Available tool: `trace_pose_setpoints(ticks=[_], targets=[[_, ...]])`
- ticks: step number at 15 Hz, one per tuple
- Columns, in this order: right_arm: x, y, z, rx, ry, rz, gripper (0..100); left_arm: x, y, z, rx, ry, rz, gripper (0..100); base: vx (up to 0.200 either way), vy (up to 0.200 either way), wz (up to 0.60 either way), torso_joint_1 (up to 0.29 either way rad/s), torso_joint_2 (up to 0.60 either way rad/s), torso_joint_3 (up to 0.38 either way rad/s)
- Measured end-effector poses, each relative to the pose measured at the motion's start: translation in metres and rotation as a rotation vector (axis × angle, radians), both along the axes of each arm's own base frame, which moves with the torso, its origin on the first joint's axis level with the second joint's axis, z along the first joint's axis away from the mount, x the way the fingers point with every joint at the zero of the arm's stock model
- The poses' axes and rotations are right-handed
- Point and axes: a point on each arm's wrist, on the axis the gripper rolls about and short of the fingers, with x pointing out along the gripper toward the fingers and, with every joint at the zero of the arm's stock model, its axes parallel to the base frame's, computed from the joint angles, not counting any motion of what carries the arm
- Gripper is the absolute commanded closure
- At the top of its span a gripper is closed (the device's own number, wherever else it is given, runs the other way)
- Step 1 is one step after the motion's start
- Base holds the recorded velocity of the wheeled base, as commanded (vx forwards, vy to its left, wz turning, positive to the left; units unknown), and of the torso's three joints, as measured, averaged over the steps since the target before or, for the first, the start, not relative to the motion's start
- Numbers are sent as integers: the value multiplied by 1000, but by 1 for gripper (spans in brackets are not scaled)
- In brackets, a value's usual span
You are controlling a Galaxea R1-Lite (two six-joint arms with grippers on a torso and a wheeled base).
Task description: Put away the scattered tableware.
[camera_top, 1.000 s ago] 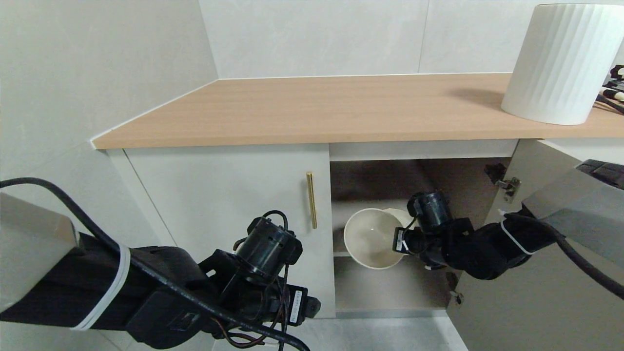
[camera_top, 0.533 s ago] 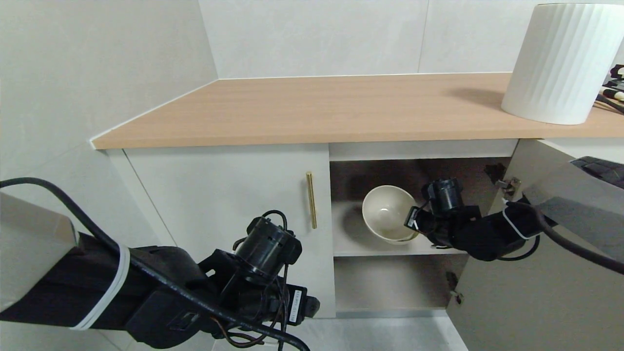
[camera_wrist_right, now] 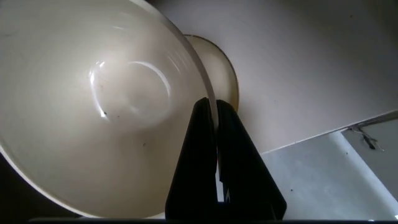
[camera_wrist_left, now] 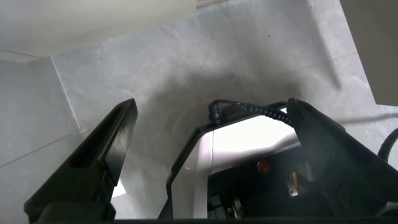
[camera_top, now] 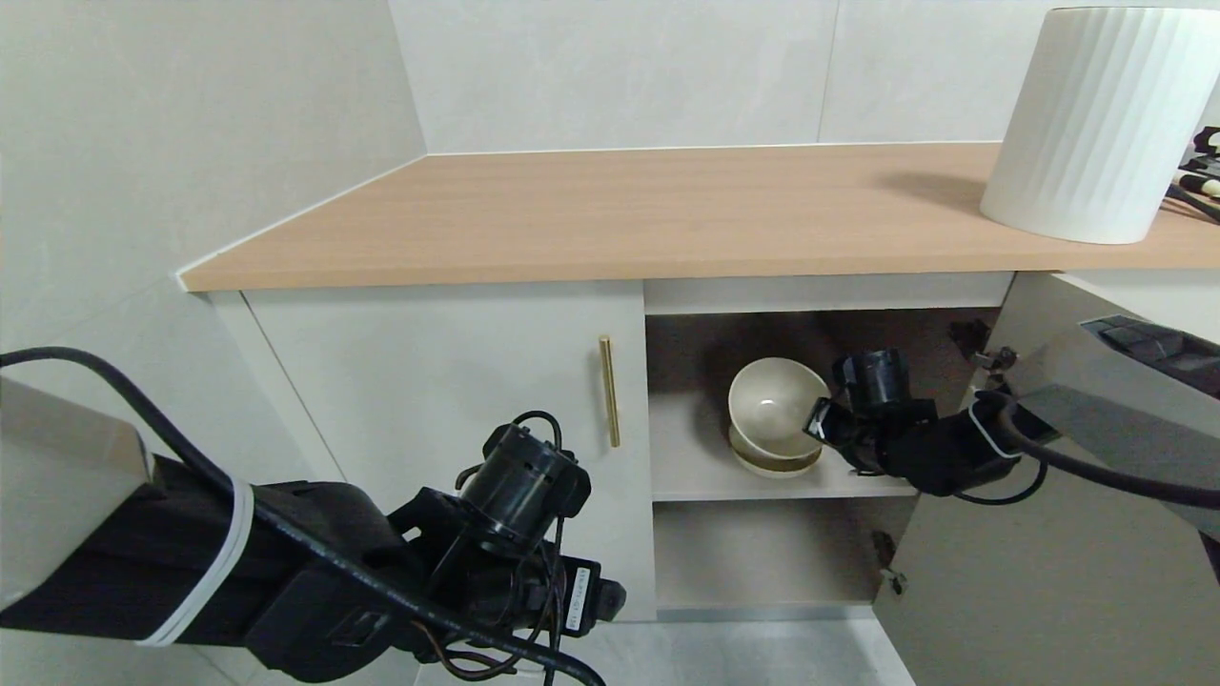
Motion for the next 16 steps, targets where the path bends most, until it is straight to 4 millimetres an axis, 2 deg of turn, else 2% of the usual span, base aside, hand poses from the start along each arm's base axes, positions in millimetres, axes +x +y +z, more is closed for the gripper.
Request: trace_pose_setpoints(ticks=[5,16], targets=[[6,-4,-13,-10,23,-13,100,0,0,0,1,0,0,0,0,0,0,0,0,0],[8,0,-19,-21,25,-21,100,0,0,0,0,-2,1,0,0,0,0,0,0,0]])
